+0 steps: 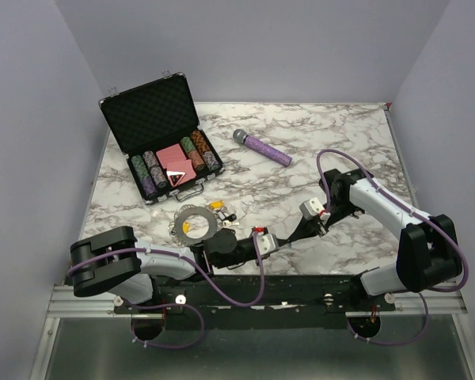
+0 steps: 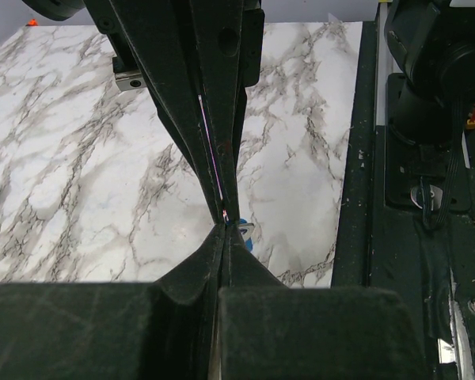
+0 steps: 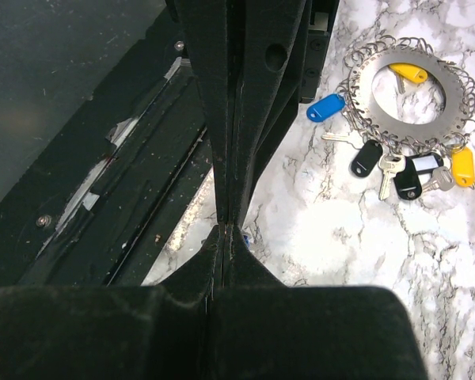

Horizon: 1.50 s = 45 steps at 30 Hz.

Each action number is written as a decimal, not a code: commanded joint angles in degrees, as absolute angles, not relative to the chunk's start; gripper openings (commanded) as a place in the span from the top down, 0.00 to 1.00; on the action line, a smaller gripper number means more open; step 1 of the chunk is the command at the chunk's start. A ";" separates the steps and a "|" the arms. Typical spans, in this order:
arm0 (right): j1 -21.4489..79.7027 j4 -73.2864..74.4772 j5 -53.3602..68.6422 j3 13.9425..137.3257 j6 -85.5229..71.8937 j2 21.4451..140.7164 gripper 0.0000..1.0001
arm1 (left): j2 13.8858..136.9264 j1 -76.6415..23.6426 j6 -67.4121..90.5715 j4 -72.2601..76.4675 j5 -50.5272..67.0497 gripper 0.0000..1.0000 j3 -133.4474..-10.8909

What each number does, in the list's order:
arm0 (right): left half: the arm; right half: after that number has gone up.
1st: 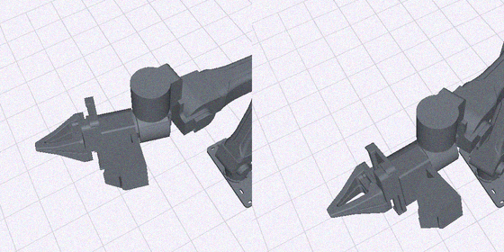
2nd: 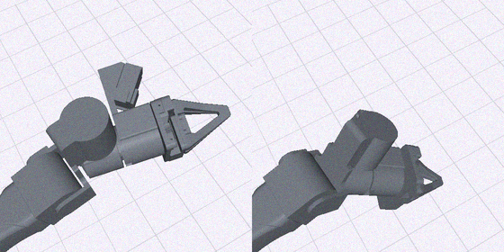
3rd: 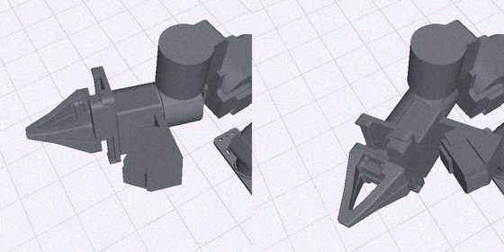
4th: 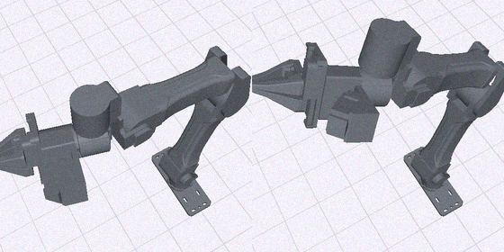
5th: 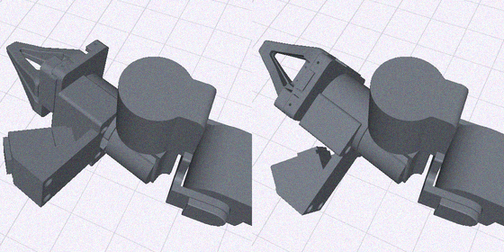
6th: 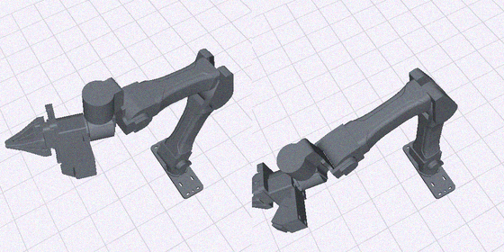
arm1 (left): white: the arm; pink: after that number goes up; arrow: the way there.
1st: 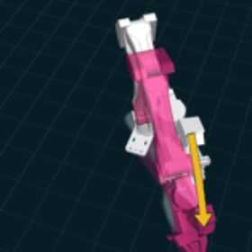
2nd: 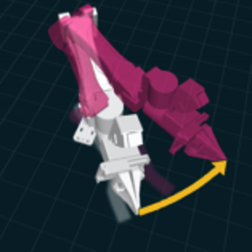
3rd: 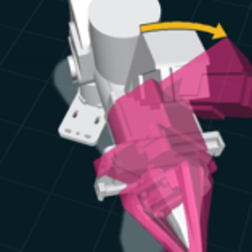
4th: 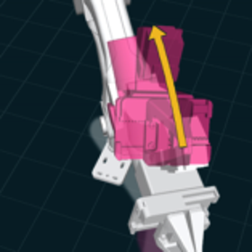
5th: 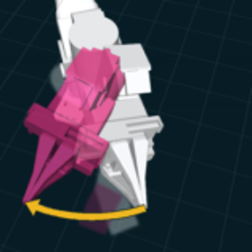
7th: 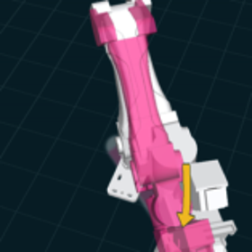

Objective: Put the keys on the keyring

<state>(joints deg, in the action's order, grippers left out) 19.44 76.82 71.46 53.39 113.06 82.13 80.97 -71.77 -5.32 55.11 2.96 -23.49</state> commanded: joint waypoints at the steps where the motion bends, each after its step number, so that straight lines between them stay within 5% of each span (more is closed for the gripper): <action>1: 19.95 81.39 75.06 53.17 116.54 82.35 0.99 | 81.12 -72.33 -4.75 55.37 2.20 0.91 -24.79; 32: 19.86 81.30 75.50 52.73 116.10 82.79 0.99 | 82.18 -72.51 -2.90 54.40 -1.23 0.85 -26.37; 37: 19.86 81.30 75.50 52.73 116.10 82.97 0.99 | 82.00 -72.68 -2.37 54.67 -2.02 0.74 -26.28; 45: 19.95 81.30 75.50 52.65 116.10 83.06 0.99 | 81.65 -72.77 -2.55 55.19 -2.46 0.74 -26.10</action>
<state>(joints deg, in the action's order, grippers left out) 19.40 76.75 71.70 53.34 113.16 82.52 81.62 -72.51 -2.92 53.34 -0.34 -24.38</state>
